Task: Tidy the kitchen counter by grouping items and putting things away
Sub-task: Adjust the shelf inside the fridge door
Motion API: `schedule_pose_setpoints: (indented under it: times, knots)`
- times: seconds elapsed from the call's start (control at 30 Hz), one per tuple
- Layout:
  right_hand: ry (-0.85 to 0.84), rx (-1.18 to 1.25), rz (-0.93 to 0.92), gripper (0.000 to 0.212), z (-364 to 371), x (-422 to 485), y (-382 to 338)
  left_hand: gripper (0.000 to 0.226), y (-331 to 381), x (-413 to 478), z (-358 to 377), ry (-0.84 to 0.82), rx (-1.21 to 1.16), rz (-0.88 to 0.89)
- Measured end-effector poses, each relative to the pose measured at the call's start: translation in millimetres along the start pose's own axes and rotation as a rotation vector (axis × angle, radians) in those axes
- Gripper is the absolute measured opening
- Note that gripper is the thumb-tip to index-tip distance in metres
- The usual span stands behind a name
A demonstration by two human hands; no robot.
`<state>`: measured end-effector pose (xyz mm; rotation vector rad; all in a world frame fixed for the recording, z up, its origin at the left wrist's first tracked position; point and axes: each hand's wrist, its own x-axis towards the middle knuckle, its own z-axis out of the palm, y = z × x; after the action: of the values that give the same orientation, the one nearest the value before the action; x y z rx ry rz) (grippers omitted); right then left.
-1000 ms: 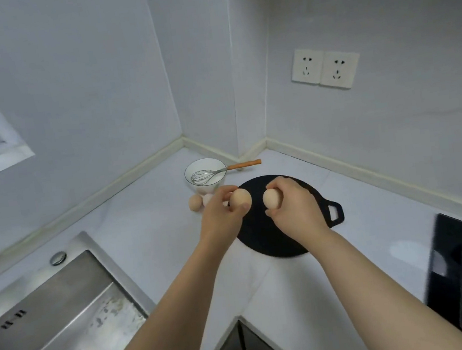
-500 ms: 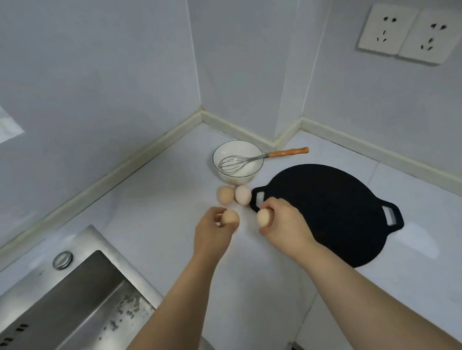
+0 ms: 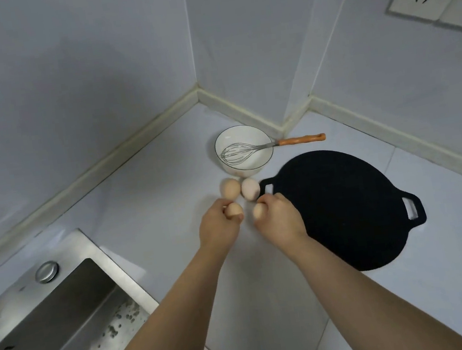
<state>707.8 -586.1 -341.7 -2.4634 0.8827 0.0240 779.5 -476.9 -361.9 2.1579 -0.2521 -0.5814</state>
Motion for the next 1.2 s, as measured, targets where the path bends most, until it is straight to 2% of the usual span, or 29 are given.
schedule_pose_setpoints:
  times: [0.17, 0.43, 0.63, 0.8, 1.0, 1.2]
  knots:
    - [0.002, 0.014, 0.031, 0.025, 8.8, 1.5, 3.6, 0.032, -1.5, 5.5, 1.0, 0.007, 0.057, 0.013]
    - [-0.014, 0.191, 0.151, 0.032, 11.5, 3.4, 3.1, 0.032, 3.6, 7.4, 4.6, -0.007, 0.047, -0.026]
    - [-0.008, 0.202, 0.144, 0.029, 11.1, 6.7, 3.8, 0.029, 7.7, 8.4, 7.5, 0.006, 0.019, -0.031]
    - [0.027, 0.243, 0.126, 0.039, 12.0, 6.7, 8.5, 0.030, 7.4, 9.8, 6.3, 0.012, -0.031, -0.040]
    - [0.030, 0.253, 0.082, 0.046, 12.2, 1.5, 15.7, 0.031, 4.7, 9.8, 4.5, 0.001, -0.015, -0.059]
    - [0.053, 0.240, 0.058, 0.044, 10.4, -1.4, 16.3, 0.030, 5.9, 4.9, 1.1, 0.027, 0.043, -0.016]
